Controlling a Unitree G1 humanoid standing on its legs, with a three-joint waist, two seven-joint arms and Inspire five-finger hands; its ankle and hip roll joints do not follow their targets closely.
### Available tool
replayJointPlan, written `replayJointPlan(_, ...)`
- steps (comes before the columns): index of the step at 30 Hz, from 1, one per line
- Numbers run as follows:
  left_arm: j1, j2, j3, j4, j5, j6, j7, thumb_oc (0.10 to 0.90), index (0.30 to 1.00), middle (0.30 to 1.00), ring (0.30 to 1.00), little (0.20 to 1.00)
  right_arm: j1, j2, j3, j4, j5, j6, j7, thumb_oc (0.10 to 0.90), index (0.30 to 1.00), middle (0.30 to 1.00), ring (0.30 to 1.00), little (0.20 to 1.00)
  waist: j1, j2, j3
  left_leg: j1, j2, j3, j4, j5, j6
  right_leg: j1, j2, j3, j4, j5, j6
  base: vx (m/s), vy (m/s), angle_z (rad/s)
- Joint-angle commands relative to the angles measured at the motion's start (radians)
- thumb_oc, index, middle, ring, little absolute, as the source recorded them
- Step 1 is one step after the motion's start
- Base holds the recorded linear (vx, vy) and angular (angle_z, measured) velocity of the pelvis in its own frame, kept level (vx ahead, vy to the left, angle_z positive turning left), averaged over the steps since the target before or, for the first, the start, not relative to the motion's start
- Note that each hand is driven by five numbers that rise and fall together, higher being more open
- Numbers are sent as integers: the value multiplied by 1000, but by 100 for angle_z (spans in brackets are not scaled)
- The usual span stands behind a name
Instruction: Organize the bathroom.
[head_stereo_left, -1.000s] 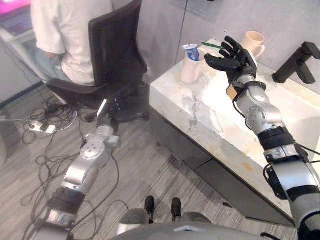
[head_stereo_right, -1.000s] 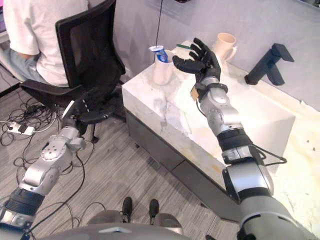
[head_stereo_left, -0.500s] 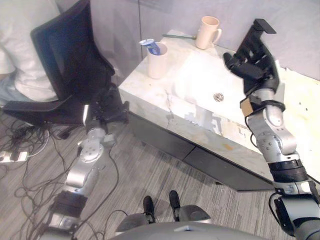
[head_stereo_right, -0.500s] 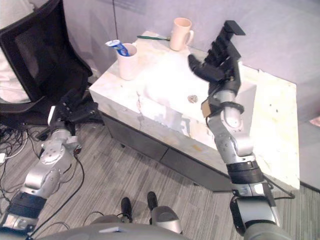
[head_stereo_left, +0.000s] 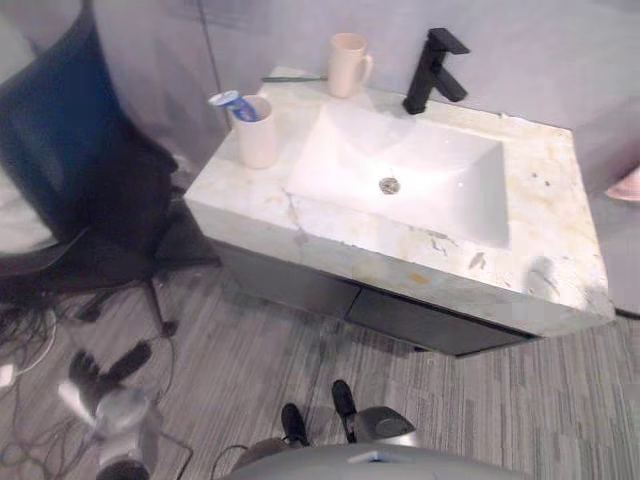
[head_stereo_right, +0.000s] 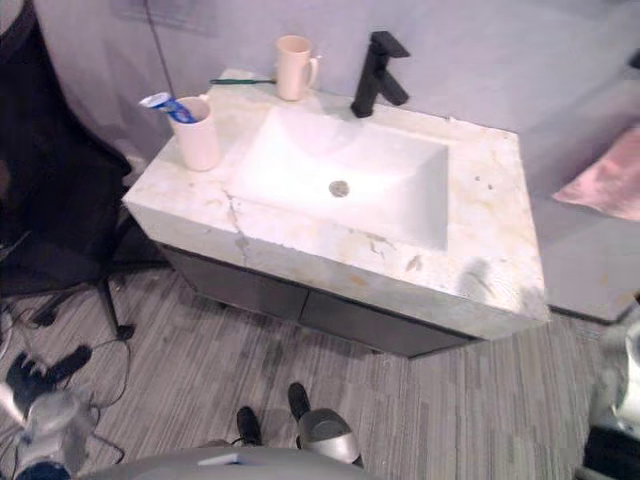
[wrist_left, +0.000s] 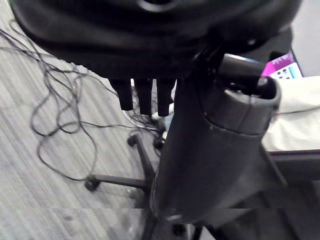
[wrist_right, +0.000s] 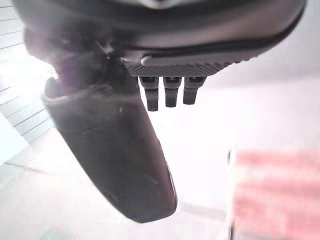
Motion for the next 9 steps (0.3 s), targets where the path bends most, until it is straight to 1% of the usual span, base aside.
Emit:
replayJointPlan(1,-43,56,13,22,16,-149,-24,800,900,900,900,900,-3,-44,-70,29,13,-101,-26,800,900,900,900,900,-7,18,-77,9,5,6,1,-69,-60,-40,15,-79,135,-62,54,-97,-43,-120)
replayJointPlan(2,-43,55,14,60,30,-142,-29,800,900,900,900,900,15,-19,-67,71,43,-116,-20,800,900,900,900,900,-9,24,-70,8,11,16,1,-66,-58,-44,10,-81,161,-77,53,-117,-51,-101)
replayJointPlan(3,-46,52,18,88,19,-122,-52,800,900,900,900,900,38,11,-59,124,59,-111,-12,800,900,900,900,900,-10,28,-64,1,19,29,1,-56,-58,-54,2,-86,191,-91,49,-143,-60,-78)
replayJointPlan(4,-46,46,19,113,19,-117,-72,800,900,900,900,900,48,32,-46,167,64,-107,-5,800,900,900,900,900,-9,31,-61,1,24,36,1,-58,-56,-52,-7,-99,211,-109,49,-127,-52,-46)
replayJointPlan(5,-48,45,15,144,20,-124,-83,800,900,900,900,900,52,51,-31,207,90,-124,14,800,900,900,900,900,-8,33,-59,-1,29,43,2,-57,-56,-54,-14,-108,227,-122,49,-91,-36,-50)
replayJointPlan(6,-52,45,12,168,28,-122,-89,800,900,900,900,900,53,66,-17,240,126,-124,43,800,900,900,900,900,-6,35,-58,-6,34,52,3,-52,-57,-59,-19,-115,239,-127,46,-96,-43,-63)
replayJointPlan(7,-55,48,3,209,14,-113,-115,800,900,900,900,900,59,105,12,296,159,-121,110,800,900,900,900,900,-5,36,-54,-7,41,64,4,-49,-58,-59,-32,-130,259,-133,47,-91,-52,-58)
replayJointPlan(8,-57,43,0,240,-5,-100,-148,800,900,900,900,900,68,138,51,352,147,-96,139,800,900,900,900,900,-3,37,-50,-5,45,71,8,-52,-58,-50,-47,-146,270,-147,50,-97,-75,-41)
replayJointPlan(9,-64,36,-13,293,-15,-83,-180,800,900,900,900,900,71,200,144,444,123,-84,164,800,900,900,900,900,2,33,-46,-8,51,86,15,-47,-58,-31,-69,-170,273,-159,53,-96,-87,-35)
